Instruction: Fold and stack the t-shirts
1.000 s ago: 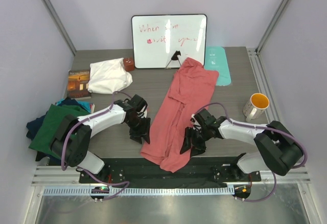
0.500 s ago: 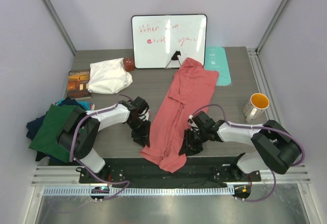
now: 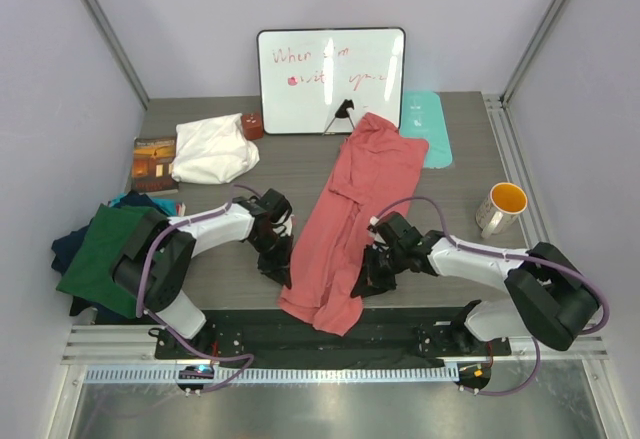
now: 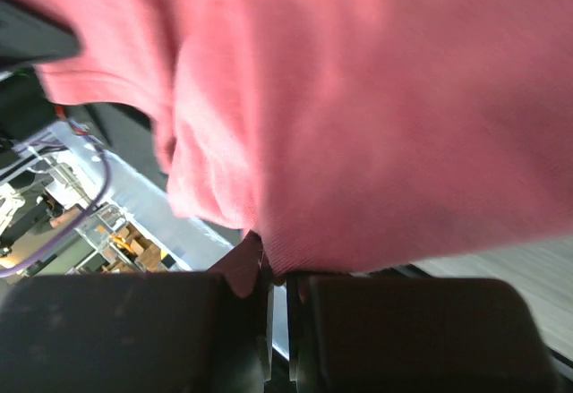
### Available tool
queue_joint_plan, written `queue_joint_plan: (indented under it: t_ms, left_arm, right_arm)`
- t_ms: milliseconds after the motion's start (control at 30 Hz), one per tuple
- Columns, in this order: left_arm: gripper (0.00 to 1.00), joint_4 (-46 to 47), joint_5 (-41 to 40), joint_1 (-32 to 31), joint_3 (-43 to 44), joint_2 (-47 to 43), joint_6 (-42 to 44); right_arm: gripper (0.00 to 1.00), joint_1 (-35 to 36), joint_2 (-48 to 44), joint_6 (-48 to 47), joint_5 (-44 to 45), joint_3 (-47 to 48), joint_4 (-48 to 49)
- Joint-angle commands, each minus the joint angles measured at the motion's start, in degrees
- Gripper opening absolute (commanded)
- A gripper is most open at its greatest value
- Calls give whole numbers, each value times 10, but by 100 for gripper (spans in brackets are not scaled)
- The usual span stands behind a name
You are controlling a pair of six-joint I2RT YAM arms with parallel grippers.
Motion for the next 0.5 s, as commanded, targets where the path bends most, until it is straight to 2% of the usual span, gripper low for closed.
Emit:
queue_joint_plan:
  t_ms: [0,200,467]
  left_arm:
    - [0,1,18,3,31,-22,13]
    - [0,-4,43,4,89,-16,11]
    - [0,-56,20,17,185,-15,32]
  right_arm:
    - [4,2,-20,-12,7,71,-23]
    - [3,2,-21,-7,4,122,-41]
    - [4,1,-22,-12,33,164,-79]
